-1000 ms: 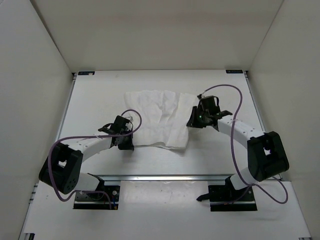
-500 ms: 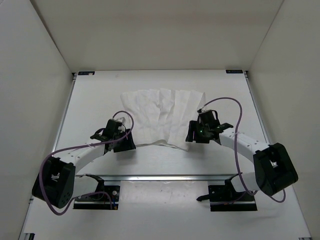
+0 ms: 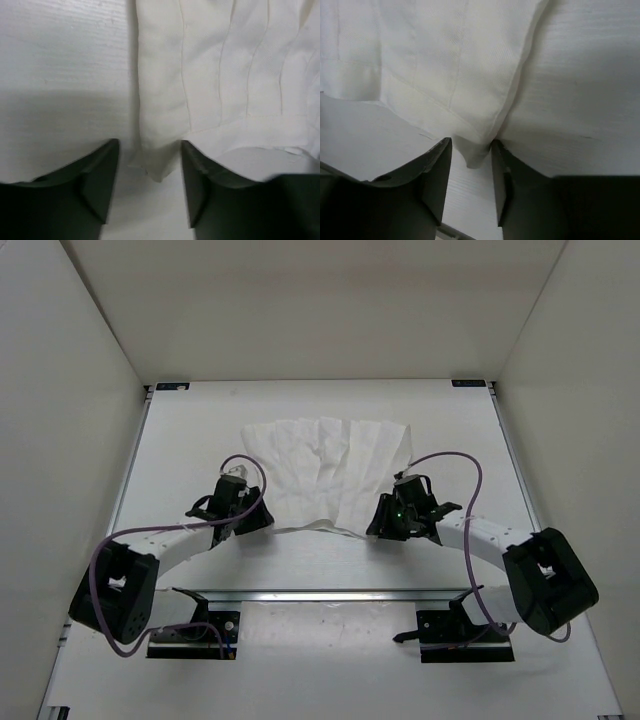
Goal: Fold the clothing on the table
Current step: Flatten the skirt out
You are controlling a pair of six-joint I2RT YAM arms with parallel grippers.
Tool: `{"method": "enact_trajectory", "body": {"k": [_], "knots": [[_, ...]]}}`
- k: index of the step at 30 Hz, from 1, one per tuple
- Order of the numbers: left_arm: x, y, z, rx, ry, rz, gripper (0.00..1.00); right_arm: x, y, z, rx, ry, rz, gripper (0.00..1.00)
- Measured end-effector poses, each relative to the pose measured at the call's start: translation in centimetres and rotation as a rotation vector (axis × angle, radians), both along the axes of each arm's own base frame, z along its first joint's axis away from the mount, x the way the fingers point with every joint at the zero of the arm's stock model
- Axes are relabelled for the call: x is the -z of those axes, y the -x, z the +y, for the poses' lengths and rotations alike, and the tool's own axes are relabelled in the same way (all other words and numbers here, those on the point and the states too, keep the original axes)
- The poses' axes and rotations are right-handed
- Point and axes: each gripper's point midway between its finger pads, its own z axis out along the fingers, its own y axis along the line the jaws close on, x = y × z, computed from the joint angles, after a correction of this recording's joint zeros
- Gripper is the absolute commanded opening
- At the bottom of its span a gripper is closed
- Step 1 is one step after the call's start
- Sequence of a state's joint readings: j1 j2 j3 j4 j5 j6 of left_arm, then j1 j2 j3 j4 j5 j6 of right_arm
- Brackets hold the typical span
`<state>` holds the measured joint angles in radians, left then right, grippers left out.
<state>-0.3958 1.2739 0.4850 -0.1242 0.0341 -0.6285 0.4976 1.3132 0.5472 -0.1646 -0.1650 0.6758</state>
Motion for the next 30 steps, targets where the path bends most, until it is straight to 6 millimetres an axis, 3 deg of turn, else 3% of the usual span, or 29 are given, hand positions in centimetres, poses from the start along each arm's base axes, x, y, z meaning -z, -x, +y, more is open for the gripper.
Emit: {"method": "enact_trajectory", "body": {"k": [1, 2, 3, 8, 11, 12, 14, 16, 19, 21, 22, 23, 25, 27, 30], "knots": [[0.0, -0.4, -0.1, -0.005, 0.003, -0.005, 0.35, 0.2, -0.1, 0.2, -0.003, -0.001, 0.008, 0.13], [0.2, -0.7, -0.2, -0.013, 0.003, 0.0, 0.11, 0.3, -0.2, 0.3, -0.009, 0.001, 0.009, 0.0], [0.6, -0.8, -0.2, -0.012, -0.003, 0.01, 0.02, 0.5, -0.3, 0.4, -0.011, 0.003, 0.017, 0.0], [0.3, -1.5, -0.7, 0.01, 0.007, 0.012, 0.0, -0.2, -0.6, 0.1, -0.038, 0.021, 0.032, 0.0], [-2.9, -3.0, -0.9, 0.018, 0.009, -0.01, 0.0, -4.2, -3.0, -0.1, -0.058, 0.026, -0.019, 0.0], [-5.5, -4.3, -1.2, 0.02, 0.024, -0.058, 0.0, -6.6, -4.5, -0.1, -0.061, 0.016, -0.074, 0.0], [-12.2, -6.7, -1.7, 0.019, 0.06, -0.188, 0.0, -13.3, -7.1, 0.0, -0.069, -0.003, -0.218, 0.0], [-20.7, -7.9, -1.9, 0.022, 0.11, -0.365, 0.0, -21.1, -8.5, -0.1, -0.07, -0.035, -0.399, 0.0], [-32.0, -6.2, -1.2, 0.02, 0.173, -0.607, 0.0, -31.0, -7.0, -0.6, -0.084, -0.105, -0.622, 0.0], [-36.4, -4.3, -0.5, 0.021, 0.198, -0.7, 0.0, -34.9, -4.9, -0.9, -0.106, -0.145, -0.702, 0.0], [-38.0, -3.4, -0.3, 0.023, 0.211, -0.735, 0.0, -35.9, -4.1, -0.9, -0.119, -0.16, -0.719, 0.0], [-39.1, -2.7, 0.0, 0.024, 0.22, -0.76, 0.0, -36.7, -3.3, -1.0, -0.129, -0.17, -0.733, 0.0], [-39.4, -2.4, 0.6, 0.017, 0.214, -0.767, 0.0, -37.4, -2.5, -0.8, -0.157, -0.185, -0.736, 0.0], [-37.8, -3.6, 0.8, 0.011, 0.184, -0.718, 0.0, -36.8, -3.5, -0.3, -0.19, -0.177, -0.695, 0.0], [-33.4, -7.2, 0.1, 0.017, 0.124, -0.585, 0.0, -34.8, -7.5, 0.6, -0.212, -0.134, -0.592, 0.0]]}}
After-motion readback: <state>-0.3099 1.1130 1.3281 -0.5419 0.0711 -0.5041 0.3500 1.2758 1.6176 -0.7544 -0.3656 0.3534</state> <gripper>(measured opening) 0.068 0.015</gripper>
